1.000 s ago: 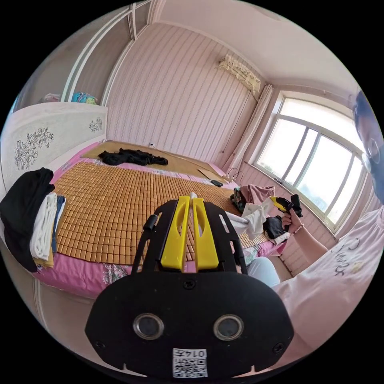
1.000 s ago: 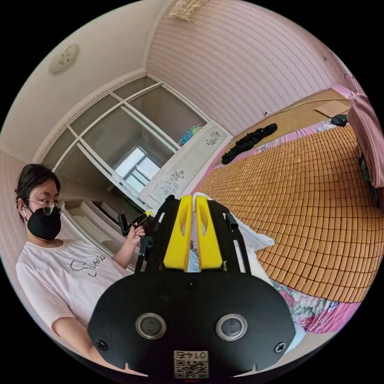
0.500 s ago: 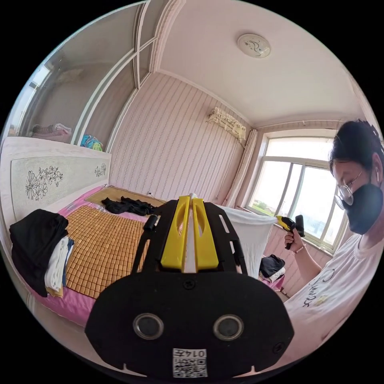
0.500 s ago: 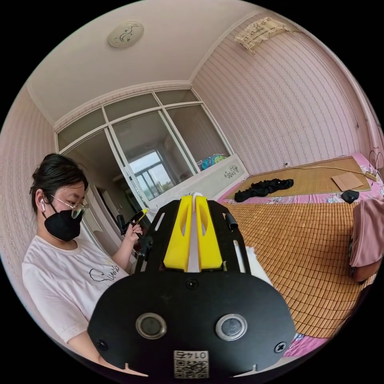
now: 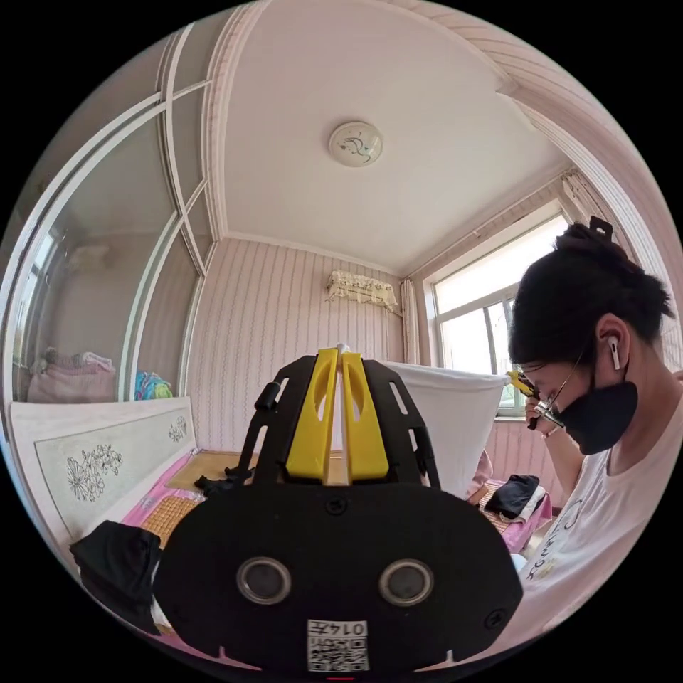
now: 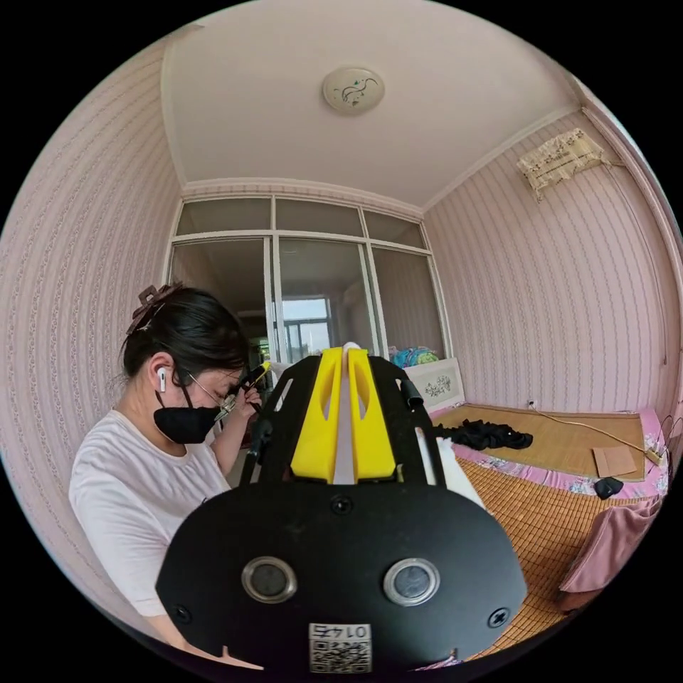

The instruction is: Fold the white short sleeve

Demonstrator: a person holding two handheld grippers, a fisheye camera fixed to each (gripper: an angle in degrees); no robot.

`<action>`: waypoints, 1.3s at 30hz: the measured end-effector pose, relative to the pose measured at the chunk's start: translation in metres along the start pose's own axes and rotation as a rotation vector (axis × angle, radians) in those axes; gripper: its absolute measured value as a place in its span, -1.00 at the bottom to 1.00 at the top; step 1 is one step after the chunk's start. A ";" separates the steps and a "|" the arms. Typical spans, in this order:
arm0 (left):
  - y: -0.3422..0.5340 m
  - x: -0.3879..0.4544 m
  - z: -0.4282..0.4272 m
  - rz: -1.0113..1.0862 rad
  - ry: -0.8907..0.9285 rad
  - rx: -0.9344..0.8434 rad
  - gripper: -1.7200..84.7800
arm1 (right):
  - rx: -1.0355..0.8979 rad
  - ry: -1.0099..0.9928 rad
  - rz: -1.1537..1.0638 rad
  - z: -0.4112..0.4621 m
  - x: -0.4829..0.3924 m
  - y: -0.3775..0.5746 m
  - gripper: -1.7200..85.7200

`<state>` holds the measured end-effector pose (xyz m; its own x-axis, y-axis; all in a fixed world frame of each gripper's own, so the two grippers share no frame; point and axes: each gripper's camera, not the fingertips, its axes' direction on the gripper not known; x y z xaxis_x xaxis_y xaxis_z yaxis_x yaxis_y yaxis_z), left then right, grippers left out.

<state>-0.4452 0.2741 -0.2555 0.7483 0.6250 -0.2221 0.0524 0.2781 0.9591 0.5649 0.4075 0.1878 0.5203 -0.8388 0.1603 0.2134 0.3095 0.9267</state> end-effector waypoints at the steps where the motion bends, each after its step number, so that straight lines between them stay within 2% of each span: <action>1: -0.005 0.002 0.000 0.019 -0.008 0.001 -0.98 | -0.008 0.026 -0.029 0.000 -0.007 -0.011 -0.95; 5: -0.020 -0.002 0.019 0.055 -0.024 -0.043 -0.98 | -0.062 0.146 -0.060 0.016 -0.007 -0.032 -0.95; 7: -0.013 -0.012 0.044 0.028 -0.035 -0.105 -0.98 | -0.155 0.169 -0.001 0.043 0.022 -0.033 -0.95; 8: -0.002 -0.022 0.066 -0.004 -0.043 -0.159 -0.98 | -0.188 0.175 0.022 0.051 0.033 -0.032 -0.95; 10: 0.024 -0.046 0.108 -0.094 -0.033 -0.258 -0.98 | -0.372 0.218 0.137 0.093 0.089 -0.013 -0.95; 12: 0.078 -0.081 0.176 -0.239 -0.001 -0.410 -0.98 | -0.513 0.284 0.241 0.127 0.140 0.014 -0.95; 15: 0.148 -0.106 0.267 -0.272 -0.098 -0.654 -0.98 | -0.646 0.390 0.441 0.171 0.220 0.066 -0.95; 18: 0.147 -0.114 0.327 -0.309 -0.100 -0.612 -0.98 | -0.556 0.464 0.506 0.188 0.259 0.062 -0.95; 21: 0.099 -0.117 0.359 -0.306 -0.080 -0.428 -0.98 | -0.297 0.479 0.416 0.181 0.261 0.006 -0.95; 24: 0.071 -0.113 0.380 -0.243 -0.063 -0.351 -0.98 | -0.088 0.407 0.315 0.172 0.250 -0.032 -0.95; 28: 0.097 -0.114 0.397 -0.221 -0.055 -0.418 -0.98 | -0.155 0.410 0.230 0.183 0.245 -0.011 -0.95; 32: 0.189 -0.126 0.411 -0.270 -0.056 -0.640 -0.98 | -0.289 0.409 0.319 0.189 0.262 0.057 -0.95; 39: 0.380 -0.136 0.432 -0.334 -0.058 -1.136 -0.98 | -0.631 0.443 0.679 0.212 0.306 0.245 -0.95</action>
<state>-0.2411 -0.0203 0.2150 0.8392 0.3728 -0.3961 -0.3445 0.9278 0.1432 0.6013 0.1314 0.5354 0.9245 -0.1982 0.3255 0.0898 0.9433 0.3196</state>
